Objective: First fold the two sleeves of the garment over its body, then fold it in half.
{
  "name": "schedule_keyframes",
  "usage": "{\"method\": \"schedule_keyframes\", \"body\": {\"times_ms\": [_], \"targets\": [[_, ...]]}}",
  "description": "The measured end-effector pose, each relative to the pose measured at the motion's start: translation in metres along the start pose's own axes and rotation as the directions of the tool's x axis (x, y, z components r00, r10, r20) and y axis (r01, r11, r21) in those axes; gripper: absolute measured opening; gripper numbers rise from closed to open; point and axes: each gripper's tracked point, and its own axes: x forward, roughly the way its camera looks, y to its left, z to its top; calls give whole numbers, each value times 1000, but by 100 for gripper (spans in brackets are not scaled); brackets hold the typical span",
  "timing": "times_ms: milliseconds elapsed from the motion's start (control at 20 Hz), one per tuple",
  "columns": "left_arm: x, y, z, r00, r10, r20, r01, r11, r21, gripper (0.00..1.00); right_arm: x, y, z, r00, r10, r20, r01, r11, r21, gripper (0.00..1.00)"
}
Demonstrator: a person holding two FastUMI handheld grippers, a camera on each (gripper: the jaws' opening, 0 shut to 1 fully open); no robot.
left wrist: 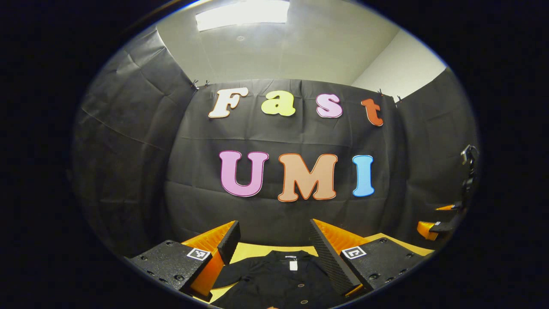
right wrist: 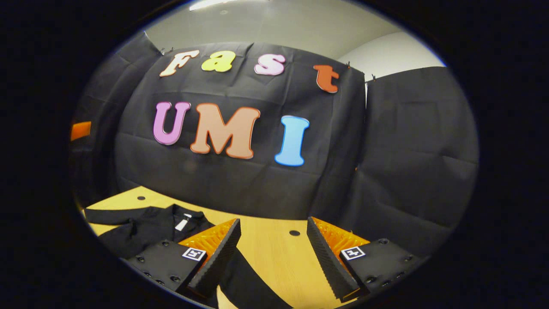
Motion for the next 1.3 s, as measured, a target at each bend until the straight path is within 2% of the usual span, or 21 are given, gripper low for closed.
{"method": "schedule_keyframes", "body": {"times_ms": [150, 250, 450, 600, 700, 900, 950, 1050, 1100, 1150, 1200, 1250, 1300], "targets": [[0, -4, 0, 1000, 4, -3, -4, 1000, 6, 97, 11, -9, -44, 995, -3, -98, -2, 999, -44, 98], [0, -8, -1, 1000, 5, -8, -4, 1000, 8, 97, 15, -12, -76, 983, 4, -185, -15, 998, -56, 98], [2, -17, -5, 1000, 4, -22, -3, 1000, 15, 97, 20, -13, -135, 946, 19, -324, -50, 995, -88, 100], [2, -26, -8, 999, 1, -35, -1, 1000, 19, 97, 20, -15, -176, 901, 29, -434, -79, 992, -98, 99], [2, -32, -9, 999, -3, -37, 4, 1000, 23, 97, 18, -17, -207, 852, 38, -522, -95, 992, -84, 100], [1, -43, -11, 999, 0, -42, 1, 999, 33, 97, 3, -14, -263, 716, 99, -691, -142, 990, -6, 100], [0, -46, -11, 999, 2, -45, -1, 999, 35, 97, 2, -14, -273, 688, 104, -718, -152, 988, -2, 99], [0, -50, -13, 999, 9, -48, -7, 999, 41, 98, -1, -15, -286, 651, 118, -750, -171, 985, 6, 100], [-1, -52, -13, 999, 13, -48, -11, 999, 45, 95, -3, -12, -294, 630, 133, -765, -189, 982, 15, 100], [-1, -54, -13, 999, 16, -47, -14, 999, 49, 98, -7, -10, -303, 603, 147, -784, -208, 978, 24, 97], [-2, -56, -14, 999, 23, -47, -20, 998, 56, 95, -14, -7, -310, 561, 175, -809, -244, 969, 40, 96], [-2, -58, -14, 999, 28, -47, -25, 998, 62, 97, -14, -4, -309, 559, 201, -804, -255, 965, 64, 93], [-3, -61, -15, 998, 32, -47, -29, 997, 68, 95, -11, -2, -308, 563, 220, -797, -257, 963, 84, 89]]}}
